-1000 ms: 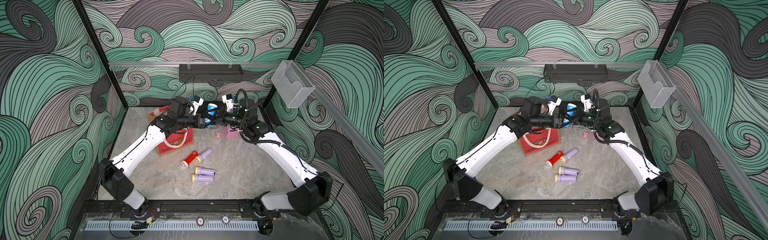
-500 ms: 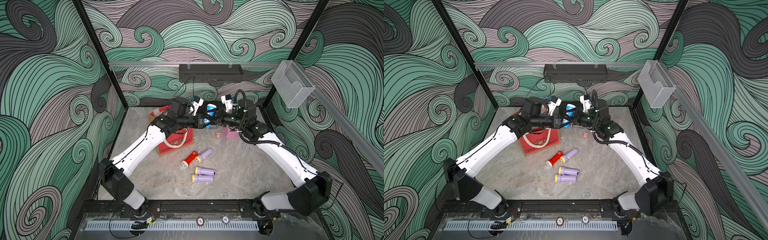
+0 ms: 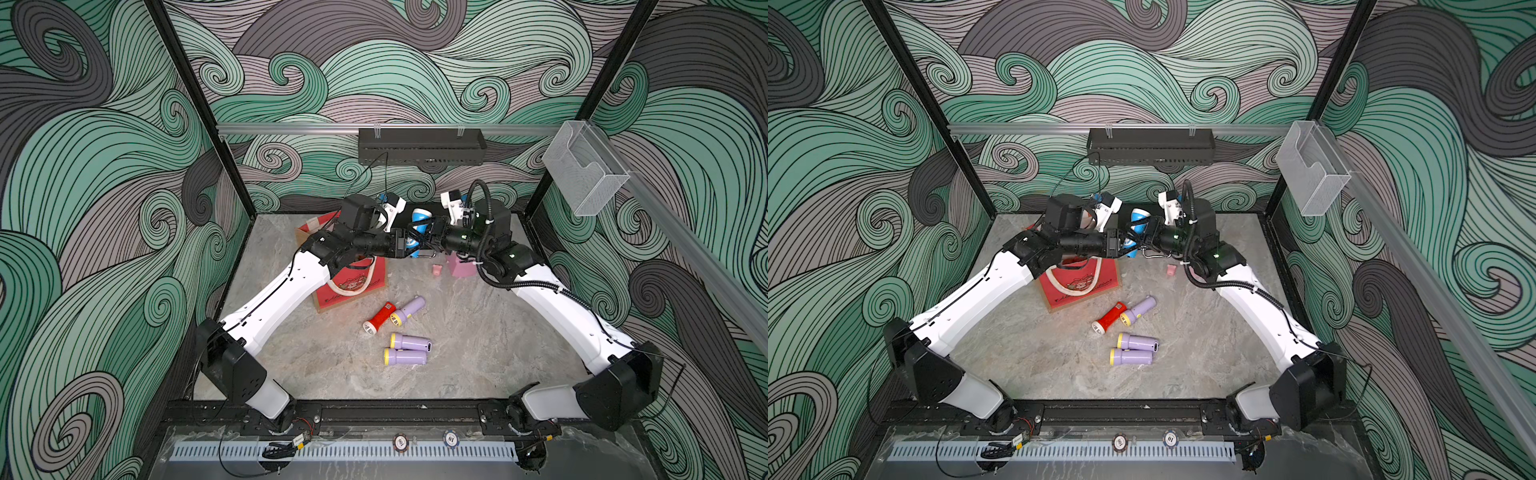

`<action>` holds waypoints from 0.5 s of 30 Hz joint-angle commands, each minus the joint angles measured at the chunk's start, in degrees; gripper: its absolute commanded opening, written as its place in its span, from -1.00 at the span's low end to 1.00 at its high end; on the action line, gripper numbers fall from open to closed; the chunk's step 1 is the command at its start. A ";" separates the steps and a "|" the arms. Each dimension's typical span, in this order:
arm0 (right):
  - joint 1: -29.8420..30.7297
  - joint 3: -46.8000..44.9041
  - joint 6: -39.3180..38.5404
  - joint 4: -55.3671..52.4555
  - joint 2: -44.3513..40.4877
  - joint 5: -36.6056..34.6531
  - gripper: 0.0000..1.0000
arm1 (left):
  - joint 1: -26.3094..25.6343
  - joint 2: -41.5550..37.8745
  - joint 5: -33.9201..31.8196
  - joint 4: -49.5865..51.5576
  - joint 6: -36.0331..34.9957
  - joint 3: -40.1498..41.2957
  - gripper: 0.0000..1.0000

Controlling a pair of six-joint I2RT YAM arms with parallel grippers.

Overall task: Put the flashlights into the tote bags
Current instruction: Place the flashlight in the canvas bag.

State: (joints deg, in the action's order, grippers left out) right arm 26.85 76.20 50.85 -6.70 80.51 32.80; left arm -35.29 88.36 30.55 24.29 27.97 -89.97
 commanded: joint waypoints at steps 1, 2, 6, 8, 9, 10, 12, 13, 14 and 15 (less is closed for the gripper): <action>0.35 0.73 0.57 -1.19 0.78 -0.58 0.10 | -0.32 -3.22 -0.62 0.35 -2.19 -1.12 -1.00; 0.39 0.87 0.48 -1.53 0.95 -0.58 0.20 | -0.31 -3.51 -0.74 0.73 -2.37 -1.16 -1.00; 0.46 1.48 0.50 -2.98 1.31 -0.77 0.58 | -0.15 -4.83 -2.84 2.88 -3.20 -1.08 -1.00; 0.42 1.56 0.24 -4.08 1.15 -1.44 0.72 | 0.02 -5.74 -4.45 4.44 -3.73 -0.82 -1.00; 0.31 1.53 0.08 -4.42 0.99 -1.69 0.76 | 0.10 -5.91 -5.58 5.78 -4.07 -0.95 -1.00; 0.31 1.58 -0.09 -4.87 0.75 -2.13 0.81 | 0.42 -6.15 -7.26 7.94 -4.52 -1.30 -1.00; 0.23 1.66 -0.61 -5.53 0.31 -2.69 0.91 | 1.19 -6.44 -10.88 11.92 -4.93 -1.69 -1.00; 0.26 1.80 -0.92 -6.18 0.10 -2.85 0.95 | 1.92 -6.44 -12.68 13.42 -4.70 -1.50 -1.00; 0.22 2.01 -1.54 -6.89 0.02 -2.99 0.99 | 2.82 -8.48 -13.91 14.48 -4.42 -1.19 -1.00; 0.18 2.21 -2.11 -7.72 -0.13 -3.07 0.99 | 3.74 -9.00 -14.64 15.31 -4.09 -0.85 -1.00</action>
State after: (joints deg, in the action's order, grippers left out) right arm 27.49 76.60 50.06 -11.20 81.30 32.16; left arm -34.17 83.13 21.96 34.74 24.82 -89.91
